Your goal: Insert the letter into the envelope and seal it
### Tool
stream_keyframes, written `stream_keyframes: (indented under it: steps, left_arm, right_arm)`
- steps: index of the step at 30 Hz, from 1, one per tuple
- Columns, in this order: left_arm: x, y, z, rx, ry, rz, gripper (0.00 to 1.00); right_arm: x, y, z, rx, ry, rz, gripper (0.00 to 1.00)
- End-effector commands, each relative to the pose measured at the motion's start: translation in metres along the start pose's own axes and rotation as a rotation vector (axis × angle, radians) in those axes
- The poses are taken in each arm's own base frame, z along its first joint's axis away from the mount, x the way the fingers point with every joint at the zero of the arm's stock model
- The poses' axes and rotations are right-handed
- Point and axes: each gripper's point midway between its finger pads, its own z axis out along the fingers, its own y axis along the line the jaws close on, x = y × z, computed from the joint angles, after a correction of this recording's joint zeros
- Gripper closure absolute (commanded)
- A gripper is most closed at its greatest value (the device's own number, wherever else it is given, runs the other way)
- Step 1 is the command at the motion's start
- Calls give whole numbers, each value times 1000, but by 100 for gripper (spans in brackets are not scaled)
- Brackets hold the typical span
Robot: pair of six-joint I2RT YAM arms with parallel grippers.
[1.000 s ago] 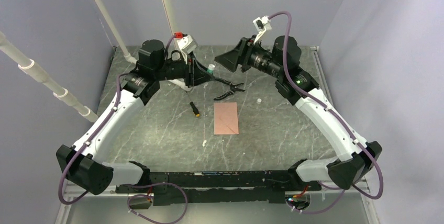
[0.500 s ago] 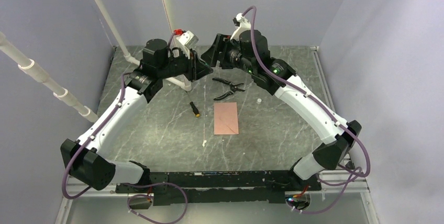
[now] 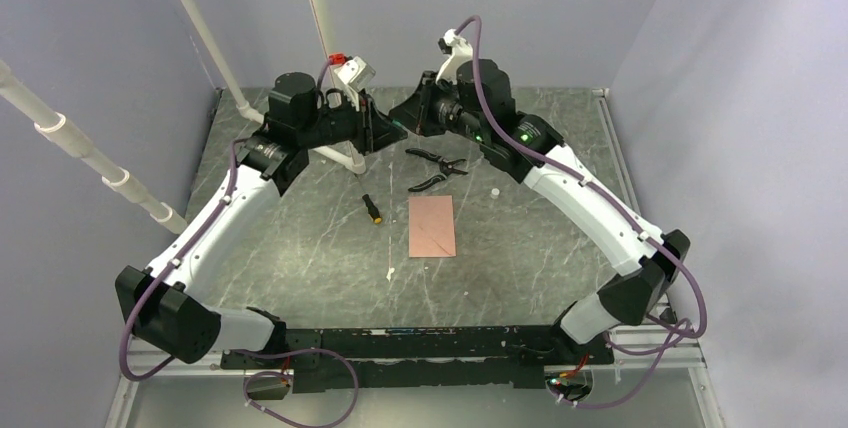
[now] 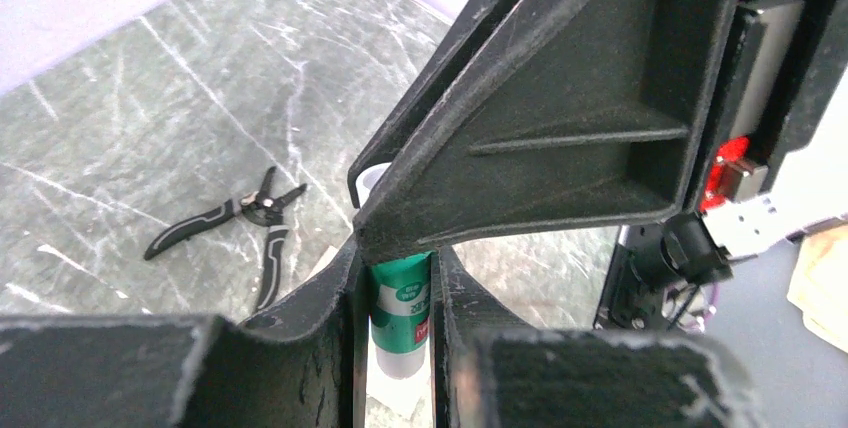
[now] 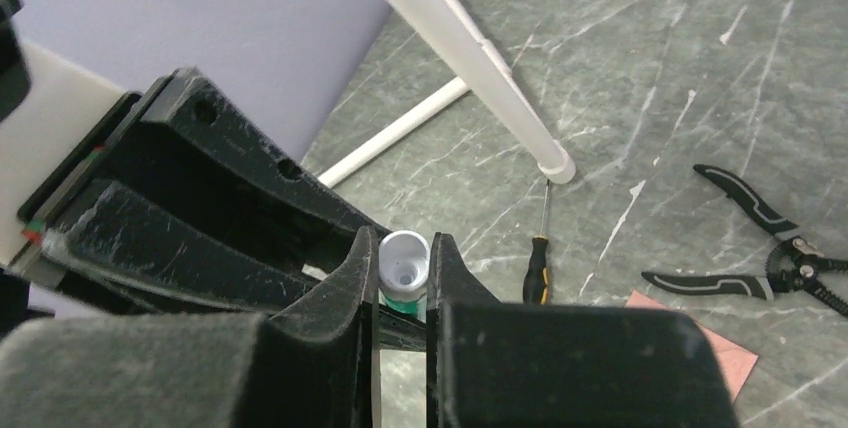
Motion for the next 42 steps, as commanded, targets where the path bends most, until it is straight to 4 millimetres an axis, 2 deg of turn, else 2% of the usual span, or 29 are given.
stream_keyframes:
  steps: [1, 2, 3, 5, 7, 9, 13, 16, 17, 19, 20, 21, 23, 25, 28, 32, 36, 38, 42]
  left_arm:
    - [-9, -51, -15, 243, 3, 71, 98]
    - [-8, -61, -19, 296, 13, 75, 98]
    - [-8, -71, -23, 350, 25, 75, 98]
    - [-11, -91, -33, 461, 39, 74, 98]
    - [-16, -107, -41, 553, 37, 79, 98]
    - [-21, -120, -49, 640, 32, 85, 98]
    - [-29, -134, -59, 741, 16, 107, 98]
    - [-33, -131, -56, 714, -1, 119, 97]
    - [-34, -127, -53, 683, -6, 121, 98]
    - [-35, -113, -43, 572, -19, 118, 97]
    - [-35, -104, -37, 509, -28, 118, 98]
    - [-36, -94, -33, 443, -42, 118, 98]
    - [-40, -76, -26, 325, -77, 129, 98]
    - [-41, -64, -23, 253, -95, 131, 98]
    - [-38, -53, -18, 207, -86, 122, 98]
    - [-32, -43, -11, 181, -59, 94, 98]
    - [-28, -37, -7, 159, -52, 77, 98]
    - [-29, -36, -7, 158, -55, 76, 97]
    - [-29, -35, -7, 150, -55, 76, 97]
  right_arm:
    - [-33, 39, -34, -280, -118, -157, 100]
    - [-25, 47, -43, -374, -90, -191, 100]
    - [-29, 54, -57, -481, -117, -242, 100]
    - [-22, 75, -92, -722, -132, -334, 100]
    - [-14, 84, -119, -866, -128, -393, 100]
    - [-5, 92, -137, -988, -62, -459, 100]
    - [6, 101, -156, -1122, 25, -510, 100]
    - [-6, 99, -145, -1034, -19, -457, 100]
    - [-13, 93, -134, -949, -40, -412, 87]
    - [-27, 83, -117, -819, -101, -354, 50]
    - [-36, 76, -109, -742, -133, -307, 36]
    - [-43, 68, -101, -668, -158, -264, 30]
    - [-56, 53, -88, -540, -208, -170, 23]
    - [-65, 33, -74, -395, -235, -72, 22]
    - [-61, 17, -57, -291, -218, -5, 22]
    - [-49, 20, -44, -270, -168, 9, 22]
    - [-44, 24, -39, -266, -150, 15, 25]
    - [-42, 22, -36, -249, -132, 12, 31]
    - [-41, 22, -34, -252, -119, 6, 54]
